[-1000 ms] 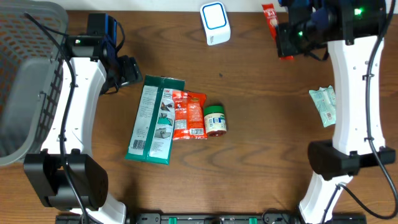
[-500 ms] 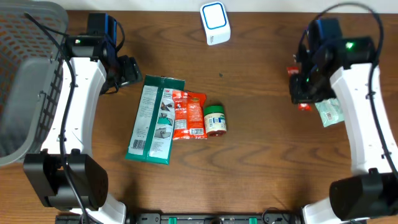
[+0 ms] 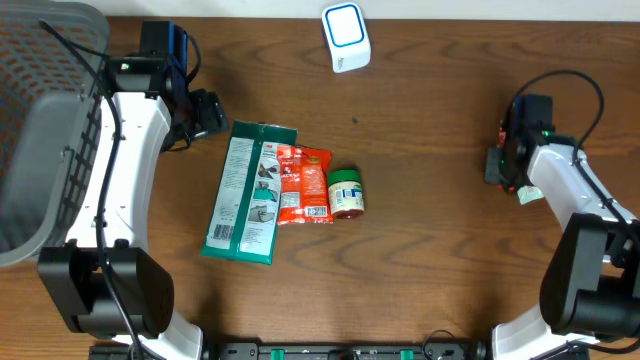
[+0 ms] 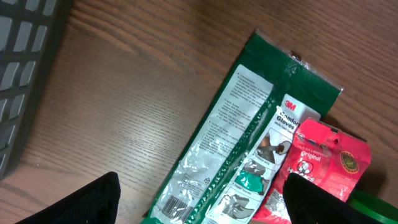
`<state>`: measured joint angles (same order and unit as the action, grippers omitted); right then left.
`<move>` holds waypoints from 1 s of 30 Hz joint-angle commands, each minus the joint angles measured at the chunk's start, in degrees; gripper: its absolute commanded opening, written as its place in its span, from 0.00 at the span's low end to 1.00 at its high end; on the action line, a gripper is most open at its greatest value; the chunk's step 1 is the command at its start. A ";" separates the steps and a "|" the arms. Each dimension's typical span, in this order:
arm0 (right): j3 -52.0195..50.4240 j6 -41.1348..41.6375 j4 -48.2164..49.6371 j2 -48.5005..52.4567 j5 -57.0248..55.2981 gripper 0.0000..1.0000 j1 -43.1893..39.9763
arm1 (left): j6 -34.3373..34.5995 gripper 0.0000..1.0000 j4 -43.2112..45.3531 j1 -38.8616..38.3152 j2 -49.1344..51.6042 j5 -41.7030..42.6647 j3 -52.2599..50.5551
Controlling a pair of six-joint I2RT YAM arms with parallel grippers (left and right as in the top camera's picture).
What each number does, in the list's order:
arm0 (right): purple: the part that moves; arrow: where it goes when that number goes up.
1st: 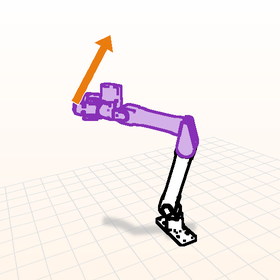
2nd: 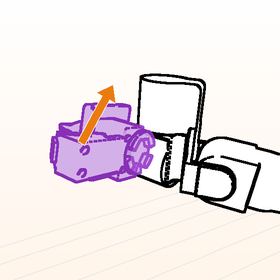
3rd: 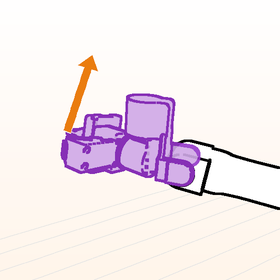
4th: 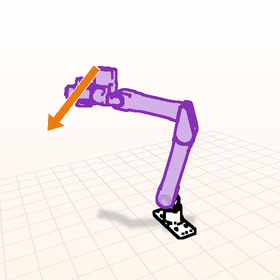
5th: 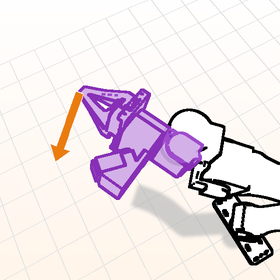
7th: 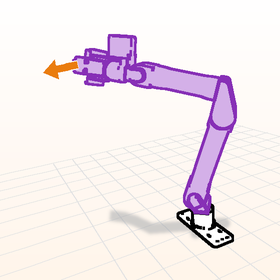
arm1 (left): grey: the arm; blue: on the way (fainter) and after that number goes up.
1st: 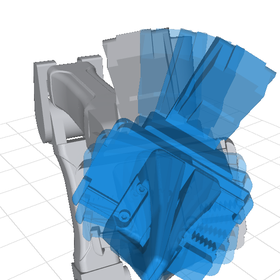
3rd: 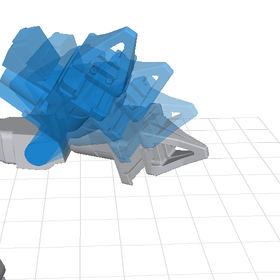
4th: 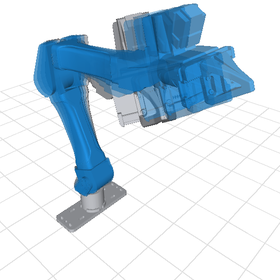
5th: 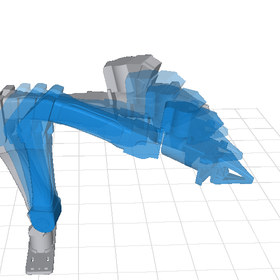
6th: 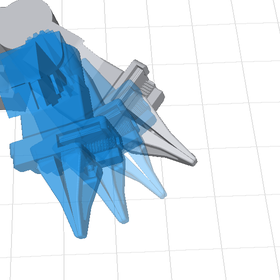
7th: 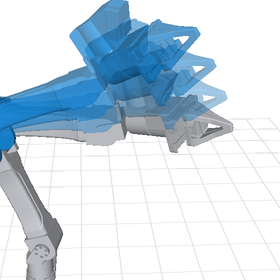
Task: Scan the item barcode
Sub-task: 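Carry the Nescafe stick right and set it beside the wipes pack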
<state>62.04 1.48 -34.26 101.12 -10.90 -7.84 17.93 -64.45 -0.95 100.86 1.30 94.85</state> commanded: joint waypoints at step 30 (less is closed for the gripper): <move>-4.87 -2.62 12.24 5.09 -2.10 0.27 -2.89 | -0.55 0.84 -0.22 0.02 -0.57 -0.50 0.63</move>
<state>57.58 -3.46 -22.33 105.01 -11.44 -10.13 17.93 -64.45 -0.95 100.86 1.30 94.85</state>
